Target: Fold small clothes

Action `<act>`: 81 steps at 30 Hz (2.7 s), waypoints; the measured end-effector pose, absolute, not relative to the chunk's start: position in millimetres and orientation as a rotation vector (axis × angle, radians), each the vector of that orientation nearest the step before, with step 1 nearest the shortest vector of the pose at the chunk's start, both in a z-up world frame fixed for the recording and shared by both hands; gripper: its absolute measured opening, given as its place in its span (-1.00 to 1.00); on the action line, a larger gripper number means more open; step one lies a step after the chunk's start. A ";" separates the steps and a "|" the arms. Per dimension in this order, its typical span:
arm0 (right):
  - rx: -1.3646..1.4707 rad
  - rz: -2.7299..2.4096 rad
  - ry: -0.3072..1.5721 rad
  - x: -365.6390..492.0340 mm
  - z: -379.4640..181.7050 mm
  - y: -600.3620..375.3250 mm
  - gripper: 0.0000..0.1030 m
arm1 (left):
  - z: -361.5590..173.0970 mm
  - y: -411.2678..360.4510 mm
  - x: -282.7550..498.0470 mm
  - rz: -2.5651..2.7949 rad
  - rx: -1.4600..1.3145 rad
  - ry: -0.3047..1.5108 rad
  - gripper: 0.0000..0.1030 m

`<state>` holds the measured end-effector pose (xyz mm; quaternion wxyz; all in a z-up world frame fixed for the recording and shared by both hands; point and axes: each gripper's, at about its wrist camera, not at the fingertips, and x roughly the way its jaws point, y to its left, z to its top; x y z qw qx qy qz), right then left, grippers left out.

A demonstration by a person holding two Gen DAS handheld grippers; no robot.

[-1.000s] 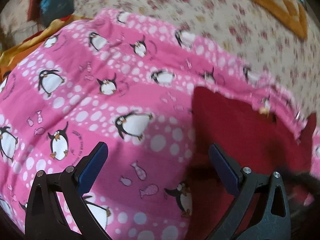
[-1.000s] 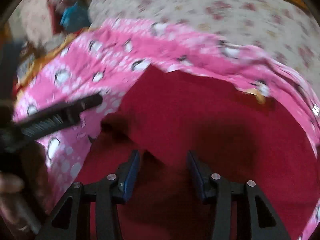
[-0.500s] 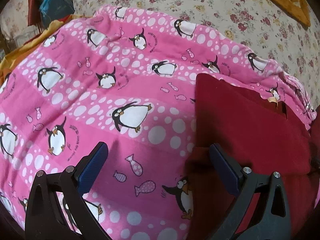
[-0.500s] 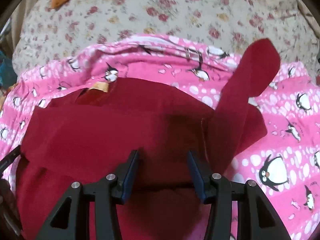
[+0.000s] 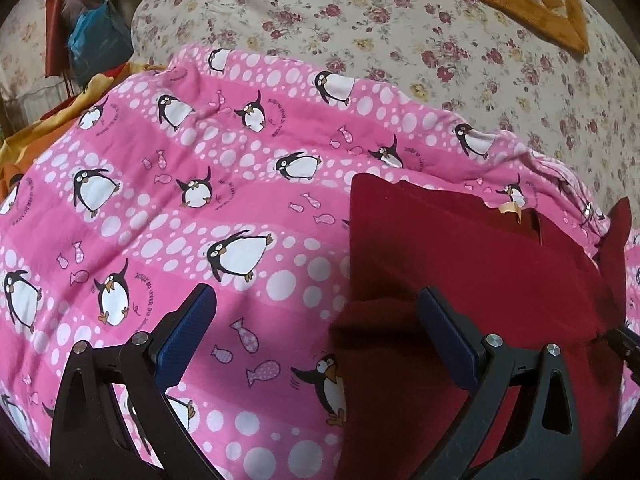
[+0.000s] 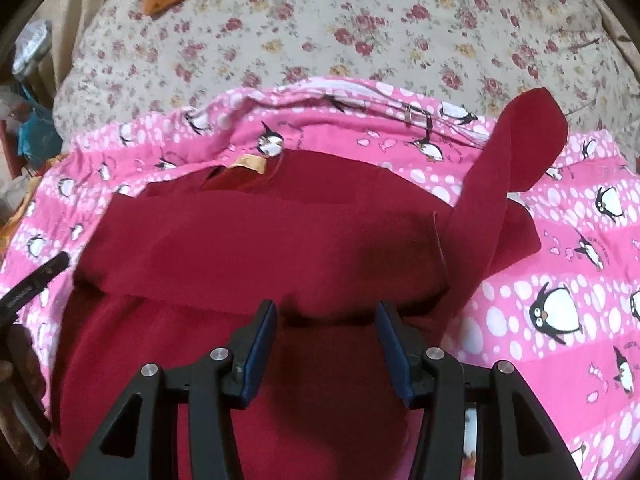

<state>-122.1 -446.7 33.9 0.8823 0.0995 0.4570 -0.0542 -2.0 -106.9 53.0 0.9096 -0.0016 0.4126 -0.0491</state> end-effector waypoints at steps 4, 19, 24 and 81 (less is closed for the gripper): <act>0.209 -0.123 0.938 -135.4 39.6 -451.1 -0.03 | 51.7 -108.2 -1.9 -0.103 -0.001 0.856 0.96; 0.287 -0.146 0.929 -153.6 33.6 -477.5 0.04 | 57.3 -120.7 -10.0 -0.201 -0.015 0.832 0.96; 0.346 -0.273 0.861 -155.6 46.2 -523.7 0.22 | 47.8 -130.2 -7.2 -0.210 0.030 0.869 0.96; 0.052 0.284 1.042 -90.5 30.9 -360.9 -0.55 | 63.7 -111.4 -14.8 -0.261 -0.043 0.836 0.96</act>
